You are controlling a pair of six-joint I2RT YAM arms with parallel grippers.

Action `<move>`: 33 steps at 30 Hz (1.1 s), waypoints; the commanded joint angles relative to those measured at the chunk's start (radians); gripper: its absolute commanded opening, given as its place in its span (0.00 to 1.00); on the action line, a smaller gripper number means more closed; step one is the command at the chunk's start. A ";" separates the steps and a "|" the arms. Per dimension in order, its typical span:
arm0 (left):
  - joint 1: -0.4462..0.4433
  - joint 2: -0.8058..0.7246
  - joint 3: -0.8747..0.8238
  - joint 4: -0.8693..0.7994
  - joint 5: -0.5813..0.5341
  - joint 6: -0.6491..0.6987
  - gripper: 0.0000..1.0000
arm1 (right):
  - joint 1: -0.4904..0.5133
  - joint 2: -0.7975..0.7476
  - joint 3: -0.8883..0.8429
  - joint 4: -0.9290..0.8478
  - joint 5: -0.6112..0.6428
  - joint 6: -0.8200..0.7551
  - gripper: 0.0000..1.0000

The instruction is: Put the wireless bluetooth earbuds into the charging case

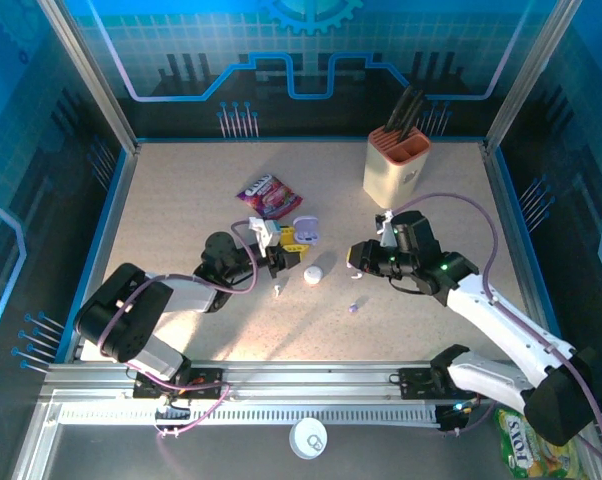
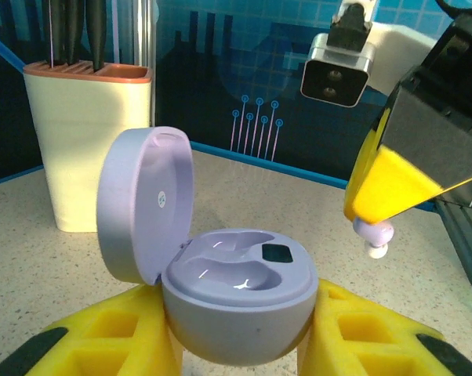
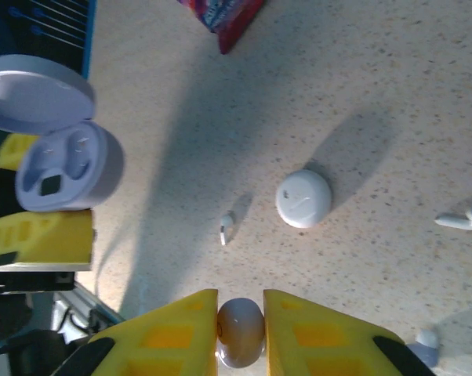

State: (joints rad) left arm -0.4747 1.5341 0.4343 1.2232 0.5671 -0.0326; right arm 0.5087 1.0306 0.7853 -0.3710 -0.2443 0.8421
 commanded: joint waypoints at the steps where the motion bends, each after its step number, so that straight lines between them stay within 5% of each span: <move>1: -0.028 -0.003 -0.004 0.016 -0.039 0.053 0.35 | -0.014 -0.024 0.014 0.054 -0.082 0.038 0.19; 14: -0.117 0.055 0.029 0.047 -0.079 0.099 0.35 | -0.023 0.005 -0.017 0.349 -0.241 0.230 0.19; 33: -0.154 0.013 0.050 0.014 -0.057 0.098 0.35 | -0.001 0.100 0.003 0.400 -0.244 0.228 0.19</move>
State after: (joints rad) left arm -0.6178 1.5784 0.4622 1.2339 0.5011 0.0368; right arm 0.5034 1.1179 0.7792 -0.0097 -0.4755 1.0626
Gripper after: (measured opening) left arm 0.352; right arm 0.190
